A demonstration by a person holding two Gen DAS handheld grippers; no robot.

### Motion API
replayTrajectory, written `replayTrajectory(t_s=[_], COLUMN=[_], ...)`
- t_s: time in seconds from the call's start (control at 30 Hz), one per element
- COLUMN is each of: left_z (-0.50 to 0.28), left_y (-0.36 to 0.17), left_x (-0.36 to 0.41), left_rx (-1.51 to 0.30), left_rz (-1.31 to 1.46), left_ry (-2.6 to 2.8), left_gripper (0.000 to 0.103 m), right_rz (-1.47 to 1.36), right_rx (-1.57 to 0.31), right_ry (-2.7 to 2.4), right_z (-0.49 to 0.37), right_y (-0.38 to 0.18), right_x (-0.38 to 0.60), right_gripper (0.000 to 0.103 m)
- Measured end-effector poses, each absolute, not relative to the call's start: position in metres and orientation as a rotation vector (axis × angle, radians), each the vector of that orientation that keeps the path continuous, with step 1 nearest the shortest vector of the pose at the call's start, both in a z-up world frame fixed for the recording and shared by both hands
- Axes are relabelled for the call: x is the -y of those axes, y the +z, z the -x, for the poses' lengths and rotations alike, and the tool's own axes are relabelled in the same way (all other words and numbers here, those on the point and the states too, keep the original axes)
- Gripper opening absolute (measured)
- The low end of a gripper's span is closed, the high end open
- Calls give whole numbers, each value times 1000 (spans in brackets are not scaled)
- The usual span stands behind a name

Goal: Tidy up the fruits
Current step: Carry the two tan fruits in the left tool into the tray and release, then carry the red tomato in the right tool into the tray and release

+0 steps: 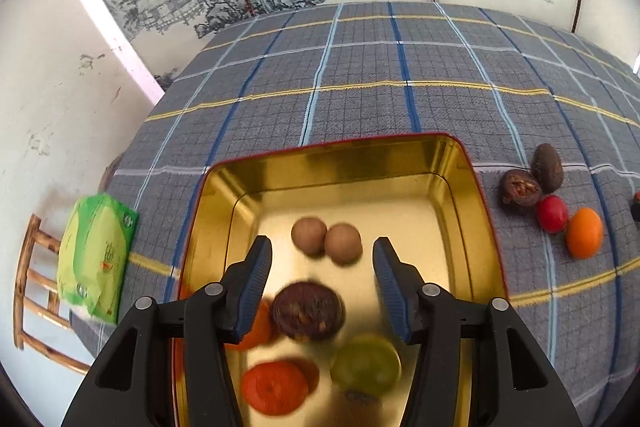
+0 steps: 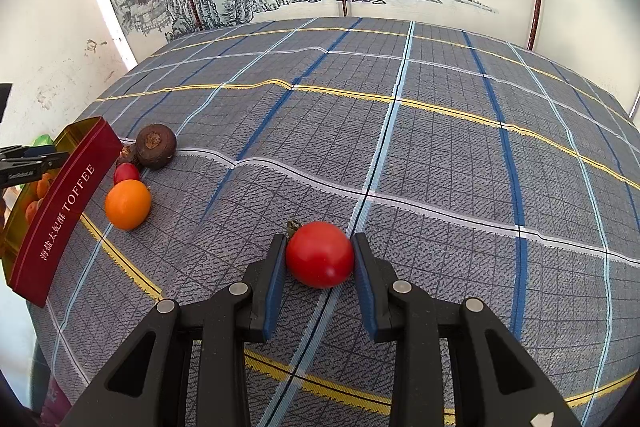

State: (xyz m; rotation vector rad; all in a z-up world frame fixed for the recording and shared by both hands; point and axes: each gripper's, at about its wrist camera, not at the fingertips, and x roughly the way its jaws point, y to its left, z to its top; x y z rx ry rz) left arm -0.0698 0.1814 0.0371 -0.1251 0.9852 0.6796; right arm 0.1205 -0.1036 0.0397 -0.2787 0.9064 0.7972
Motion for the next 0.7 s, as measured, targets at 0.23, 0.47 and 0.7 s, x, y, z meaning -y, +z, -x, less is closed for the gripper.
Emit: replayTrajectory(t_s=[0.23, 0.47, 0.7], left_z=[111, 138, 150], left_y=[64, 80, 82], left_x=[-152, -139, -135], left_rx=[-863, -805, -783], left_rz=[166, 200, 233], left_ry=[745, 759, 760], left_gripper=[72, 72, 72], right_rz=[291, 282, 289], right_rx=[-899, -901, -858], right_ry=[790, 805, 895], right_z=[-120, -109, -80], right_y=[39, 45, 76], right_x=[103, 101, 81], right_gripper=[30, 30, 30])
